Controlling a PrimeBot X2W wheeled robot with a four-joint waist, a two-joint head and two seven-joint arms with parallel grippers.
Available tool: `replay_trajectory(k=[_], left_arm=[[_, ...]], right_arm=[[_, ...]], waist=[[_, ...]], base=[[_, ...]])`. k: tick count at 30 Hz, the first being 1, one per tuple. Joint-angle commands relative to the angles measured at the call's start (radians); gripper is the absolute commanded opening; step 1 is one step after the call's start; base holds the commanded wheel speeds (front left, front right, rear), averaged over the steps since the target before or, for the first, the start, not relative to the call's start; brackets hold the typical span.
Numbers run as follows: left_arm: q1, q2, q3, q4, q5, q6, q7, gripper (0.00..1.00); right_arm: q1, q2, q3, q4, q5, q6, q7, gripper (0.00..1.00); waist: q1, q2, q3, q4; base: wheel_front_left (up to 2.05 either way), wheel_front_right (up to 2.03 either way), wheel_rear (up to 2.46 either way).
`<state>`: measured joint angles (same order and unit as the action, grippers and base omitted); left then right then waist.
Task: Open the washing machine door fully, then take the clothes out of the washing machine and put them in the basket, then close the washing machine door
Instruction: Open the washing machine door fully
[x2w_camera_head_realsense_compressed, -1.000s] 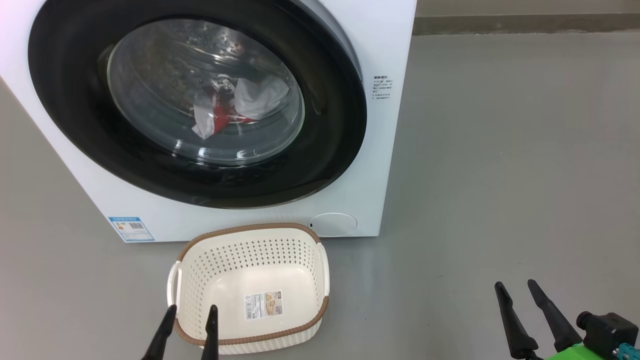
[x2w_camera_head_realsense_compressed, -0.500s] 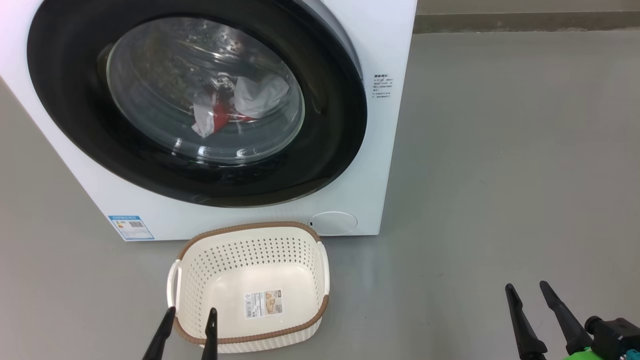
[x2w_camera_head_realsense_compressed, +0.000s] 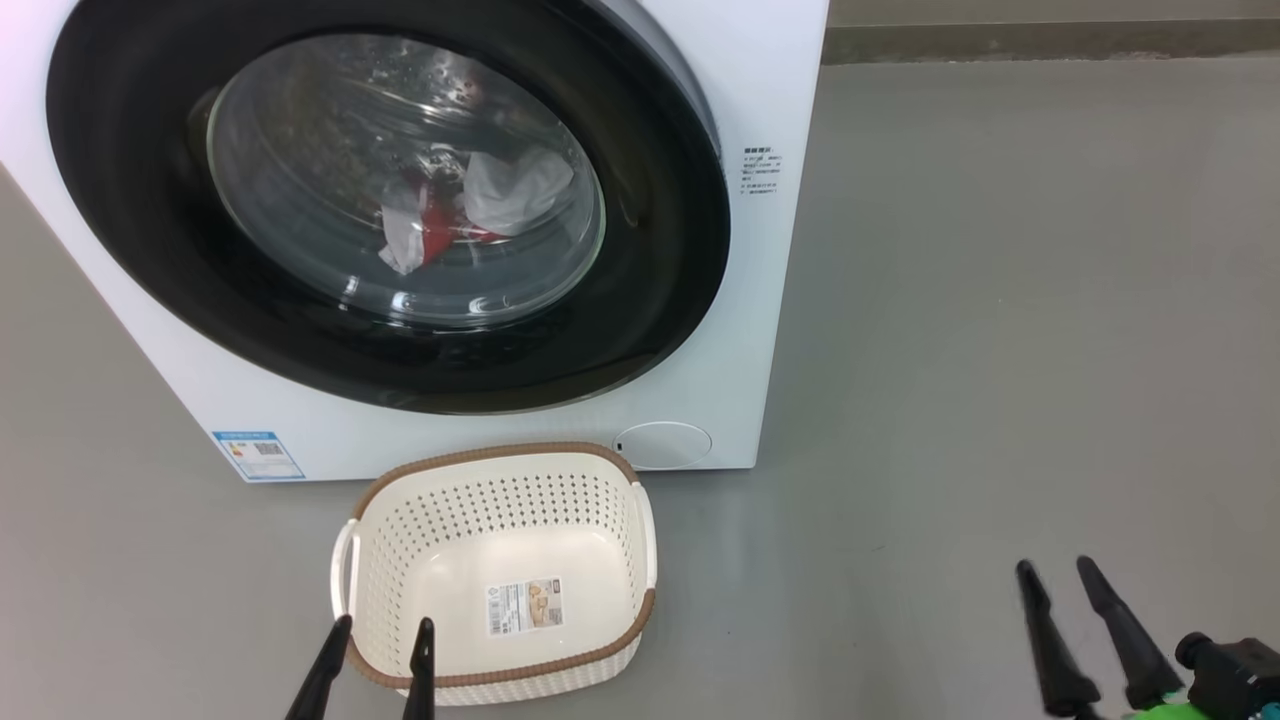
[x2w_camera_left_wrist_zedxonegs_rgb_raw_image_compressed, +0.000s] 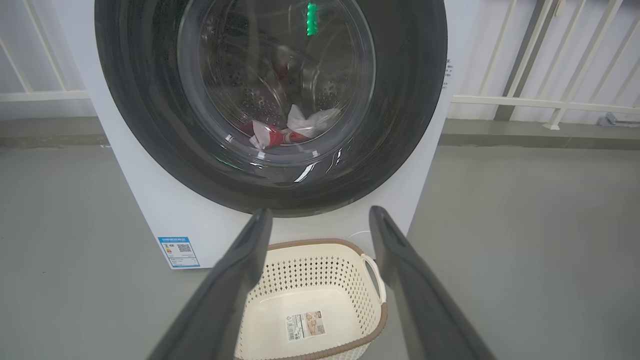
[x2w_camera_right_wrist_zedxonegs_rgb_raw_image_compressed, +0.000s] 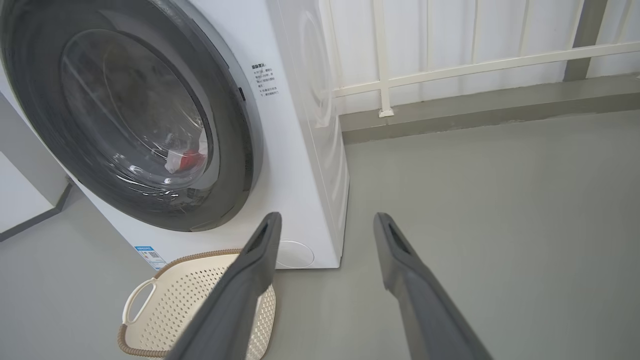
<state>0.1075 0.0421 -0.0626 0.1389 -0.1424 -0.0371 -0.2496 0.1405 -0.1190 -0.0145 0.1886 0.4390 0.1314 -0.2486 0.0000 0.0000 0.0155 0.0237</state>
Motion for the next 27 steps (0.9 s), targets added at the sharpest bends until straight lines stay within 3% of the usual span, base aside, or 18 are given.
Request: replay_trajectory(k=[1,7,14,21,27], left_arm=[[-0.017,0.008,0.033,-0.02,-0.007,-0.003,-0.012,1.0],[-0.025,0.008,0.017,-0.025,-0.019,0.006,-0.012,1.0],[-0.068,0.008,-0.017,-0.03,-0.027,0.008,-0.012,1.0],[-0.132,0.008,-0.054,-0.031,-0.052,0.012,-0.012,1.0],[-0.177,0.008,-0.095,-0.029,-0.072,0.019,-0.012,1.0]], right_arm=[[-0.034,-0.012,0.024,-0.031,0.014,-0.001,-0.013,0.0],[-0.13,0.007,0.042,-0.065,0.099,-0.001,-0.013,0.0],[-0.369,-0.009,0.076,-0.077,0.219,-0.001,-0.013,0.0],[-0.591,-0.056,0.092,-0.029,0.288,-0.001,-0.013,0.0],[-0.74,-0.124,0.166,0.053,0.39,-0.001,-0.013,0.0]], waist=[[0.0,0.0,0.001,0.001],[0.0,0.0,0.015,0.003],[0.0,0.0,0.072,0.024],[0.0,0.0,0.148,0.083],[0.0,0.0,0.216,0.133]], base=[[0.0,0.0,0.0],[0.0,0.0,0.0],[0.0,0.0,0.0],[0.0,0.0,0.0],[0.0,0.0,0.0]])
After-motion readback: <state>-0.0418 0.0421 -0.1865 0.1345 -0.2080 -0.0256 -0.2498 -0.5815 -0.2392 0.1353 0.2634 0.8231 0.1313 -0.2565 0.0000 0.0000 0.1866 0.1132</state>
